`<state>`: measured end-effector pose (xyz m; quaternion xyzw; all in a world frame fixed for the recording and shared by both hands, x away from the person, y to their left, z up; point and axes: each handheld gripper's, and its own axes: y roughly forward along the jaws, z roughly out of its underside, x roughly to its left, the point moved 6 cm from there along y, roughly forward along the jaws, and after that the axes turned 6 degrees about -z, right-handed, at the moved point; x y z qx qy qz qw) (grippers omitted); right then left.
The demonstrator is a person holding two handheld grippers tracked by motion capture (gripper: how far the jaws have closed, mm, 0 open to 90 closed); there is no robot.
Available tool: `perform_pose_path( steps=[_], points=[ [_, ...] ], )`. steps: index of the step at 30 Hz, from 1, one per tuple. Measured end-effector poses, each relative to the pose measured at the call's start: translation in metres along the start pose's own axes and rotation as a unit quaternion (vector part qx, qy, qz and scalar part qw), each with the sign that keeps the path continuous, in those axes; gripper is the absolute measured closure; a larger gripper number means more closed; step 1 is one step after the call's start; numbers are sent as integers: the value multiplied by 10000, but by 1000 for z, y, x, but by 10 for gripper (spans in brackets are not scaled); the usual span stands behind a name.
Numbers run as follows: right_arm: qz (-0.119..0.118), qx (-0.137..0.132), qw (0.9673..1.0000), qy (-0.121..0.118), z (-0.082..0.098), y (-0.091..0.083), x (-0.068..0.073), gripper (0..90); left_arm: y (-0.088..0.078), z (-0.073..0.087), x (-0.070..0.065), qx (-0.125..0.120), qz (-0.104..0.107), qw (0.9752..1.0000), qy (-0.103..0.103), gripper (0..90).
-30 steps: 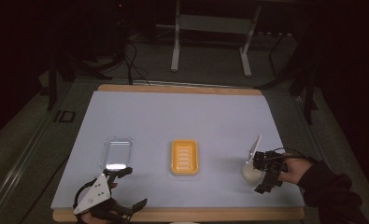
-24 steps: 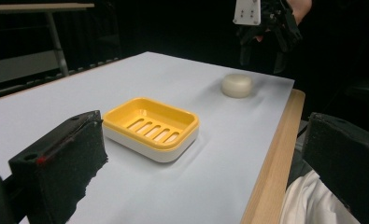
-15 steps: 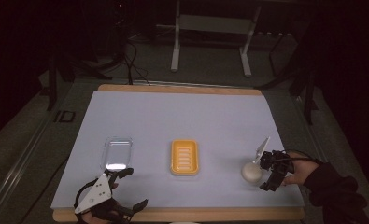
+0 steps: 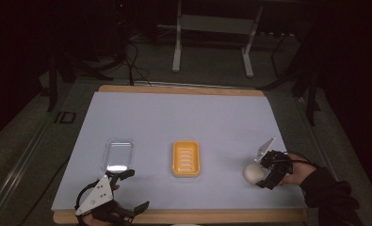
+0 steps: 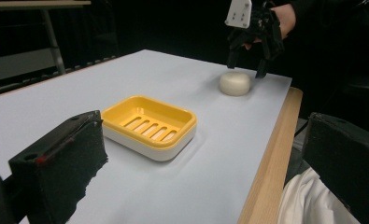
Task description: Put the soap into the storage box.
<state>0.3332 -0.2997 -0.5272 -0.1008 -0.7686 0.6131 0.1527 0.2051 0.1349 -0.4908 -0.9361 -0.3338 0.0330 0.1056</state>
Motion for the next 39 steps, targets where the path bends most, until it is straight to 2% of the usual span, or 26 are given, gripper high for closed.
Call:
perform_pose_path(
  steps=[17, 22, 23, 29, 39],
  points=[
    [-5, -496, 9987, -93, -2, 23, -9, 185, 1, 0, 0, 6, 20, 10000, -5, 1],
    [-18, -490, 9987, -117, -1, 28, -9, 191, 1, 1, 0, 18, 22, 10000, -2, 1],
    [2, -475, 9988, -107, -1, 29, -10, 217, 1, 1, 0, 20, 21, 10000, -2, 1],
    [48, -289, 9994, -163, 0, 34, -9, 249, 1, 1, 0, 23, 18, 10000, -4, 1],
    [-101, -408, 9991, -110, -2, 27, -10, 254, 1, 1, 0, 20, 21, 10000, -11, 1]
  ],
)
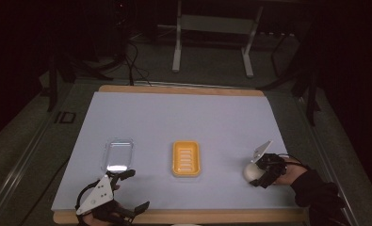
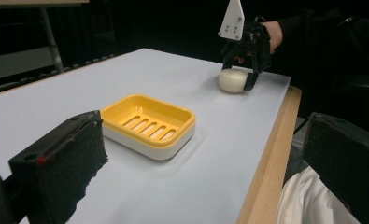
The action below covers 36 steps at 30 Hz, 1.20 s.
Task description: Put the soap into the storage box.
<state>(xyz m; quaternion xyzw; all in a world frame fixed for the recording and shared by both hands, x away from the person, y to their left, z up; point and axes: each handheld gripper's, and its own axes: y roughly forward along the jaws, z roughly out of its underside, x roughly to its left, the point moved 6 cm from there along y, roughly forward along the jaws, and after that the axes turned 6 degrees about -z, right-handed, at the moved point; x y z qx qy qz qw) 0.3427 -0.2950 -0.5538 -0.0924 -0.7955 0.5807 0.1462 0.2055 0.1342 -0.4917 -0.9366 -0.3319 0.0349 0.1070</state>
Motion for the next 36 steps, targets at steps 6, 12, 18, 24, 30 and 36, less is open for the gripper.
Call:
perform_pose_path(
  steps=[6, 12, 18, 24, 30, 36],
  points=[
    [-51, 41, 10000, 6, -6, -13, 0, 254, 0, 0, 0, -6, 5, 10000, 4, 1],
    [-6, 94, 10000, -18, -16, -28, -1, 254, 0, 0, 0, -8, 10, 10000, 1, 1],
    [18, 68, 9999, -94, -27, -40, -1, 254, 0, 0, -1, -6, 17, 10000, 7, 1],
    [140, 90, 9996, -237, -43, -53, -3, 254, 0, 0, -1, -5, 22, 10000, 8, 1],
    [208, 63, 9987, -464, -58, -60, -2, 254, 1, 0, -2, 23, 44, 10000, 12, 1],
    [229, 61, 9976, -656, -74, -64, 0, 254, 0, 0, -1, 20, 38, 10000, 13, 1]
  ],
)
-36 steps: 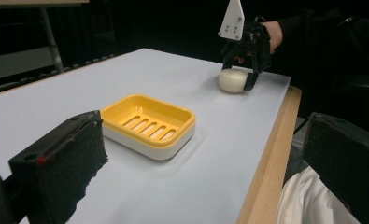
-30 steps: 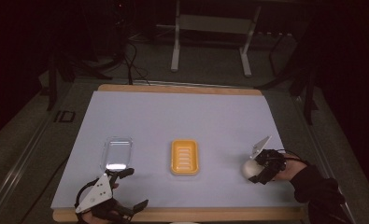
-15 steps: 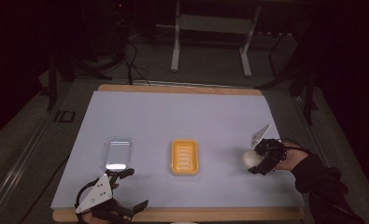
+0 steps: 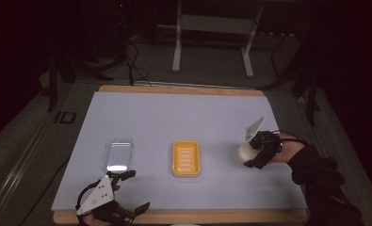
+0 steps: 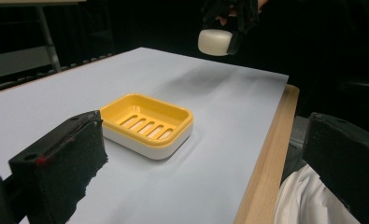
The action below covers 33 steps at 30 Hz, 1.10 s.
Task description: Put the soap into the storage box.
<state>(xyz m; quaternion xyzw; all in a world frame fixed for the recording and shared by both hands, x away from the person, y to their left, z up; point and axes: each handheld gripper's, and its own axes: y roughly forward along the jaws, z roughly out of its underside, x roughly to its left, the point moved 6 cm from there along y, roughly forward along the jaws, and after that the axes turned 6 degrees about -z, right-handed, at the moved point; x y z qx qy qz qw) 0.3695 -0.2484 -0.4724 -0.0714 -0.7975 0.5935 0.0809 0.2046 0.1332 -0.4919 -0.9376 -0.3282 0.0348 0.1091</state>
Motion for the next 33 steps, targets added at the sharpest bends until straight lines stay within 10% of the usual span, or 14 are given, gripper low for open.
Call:
perform_pose_path(
  steps=[33],
  points=[
    [-189, -39, 9947, -1014, -90, 18, 9, 254, -1, 0, -1, 10, 31, 10000, 2, 1]
  ],
)
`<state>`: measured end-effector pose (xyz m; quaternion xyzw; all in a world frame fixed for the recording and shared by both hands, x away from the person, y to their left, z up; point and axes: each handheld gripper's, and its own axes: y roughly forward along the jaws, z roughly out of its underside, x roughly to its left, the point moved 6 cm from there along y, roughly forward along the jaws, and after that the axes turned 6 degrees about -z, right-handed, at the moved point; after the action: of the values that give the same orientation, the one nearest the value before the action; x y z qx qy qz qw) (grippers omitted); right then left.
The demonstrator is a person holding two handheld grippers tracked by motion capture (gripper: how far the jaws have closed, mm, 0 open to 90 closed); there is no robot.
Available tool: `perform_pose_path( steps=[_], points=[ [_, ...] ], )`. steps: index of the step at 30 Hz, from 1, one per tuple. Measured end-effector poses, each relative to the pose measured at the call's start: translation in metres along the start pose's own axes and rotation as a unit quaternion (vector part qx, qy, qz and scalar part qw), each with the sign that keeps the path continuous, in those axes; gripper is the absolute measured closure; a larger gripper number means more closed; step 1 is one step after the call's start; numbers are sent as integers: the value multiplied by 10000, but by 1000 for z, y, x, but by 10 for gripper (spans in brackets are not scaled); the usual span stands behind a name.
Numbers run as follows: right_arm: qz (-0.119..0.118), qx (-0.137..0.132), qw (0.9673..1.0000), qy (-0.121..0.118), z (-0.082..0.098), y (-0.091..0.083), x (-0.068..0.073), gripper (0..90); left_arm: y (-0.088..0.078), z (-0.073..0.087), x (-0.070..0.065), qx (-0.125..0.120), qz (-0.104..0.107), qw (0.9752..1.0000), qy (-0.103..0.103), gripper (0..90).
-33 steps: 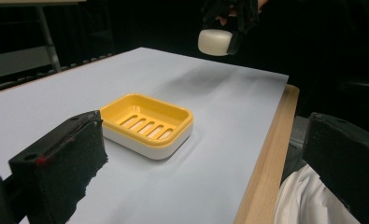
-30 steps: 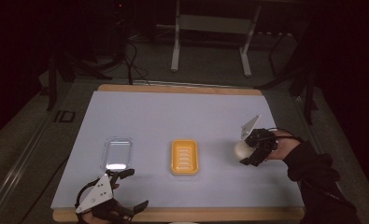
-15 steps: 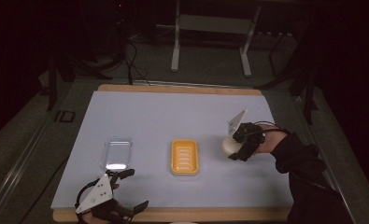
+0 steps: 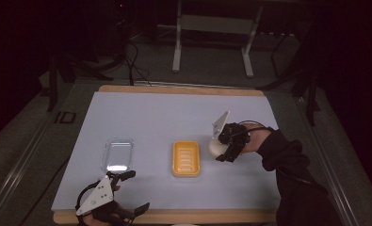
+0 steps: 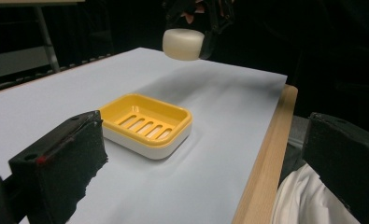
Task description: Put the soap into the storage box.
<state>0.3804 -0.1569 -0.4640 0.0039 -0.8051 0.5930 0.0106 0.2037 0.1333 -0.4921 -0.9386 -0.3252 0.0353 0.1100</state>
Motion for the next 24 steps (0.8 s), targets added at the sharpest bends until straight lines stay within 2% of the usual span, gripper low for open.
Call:
perform_pose_path(
  steps=[7, 14, 18, 21, 24],
  points=[
    [-21, -67, 9997, -252, -21, 10, 2, 253, -1, 0, 0, -27, -4, 10000, -11, 1],
    [-166, -172, 9990, -368, -37, 19, 4, 253, 0, 0, 0, -15, 10, 10000, -10, 1],
    [-171, -244, 9983, -495, -46, 26, 5, 253, -1, 0, 0, -17, 14, 10000, -16, 1],
    [-266, -217, 9981, -509, -51, 33, 7, 253, -1, 0, 0, -11, 24, 10000, -13, 1],
    [-334, -302, 9973, -585, -58, 37, 7, 253, -1, 0, -1, -4, 39, 10000, -24, 1]
  ],
)
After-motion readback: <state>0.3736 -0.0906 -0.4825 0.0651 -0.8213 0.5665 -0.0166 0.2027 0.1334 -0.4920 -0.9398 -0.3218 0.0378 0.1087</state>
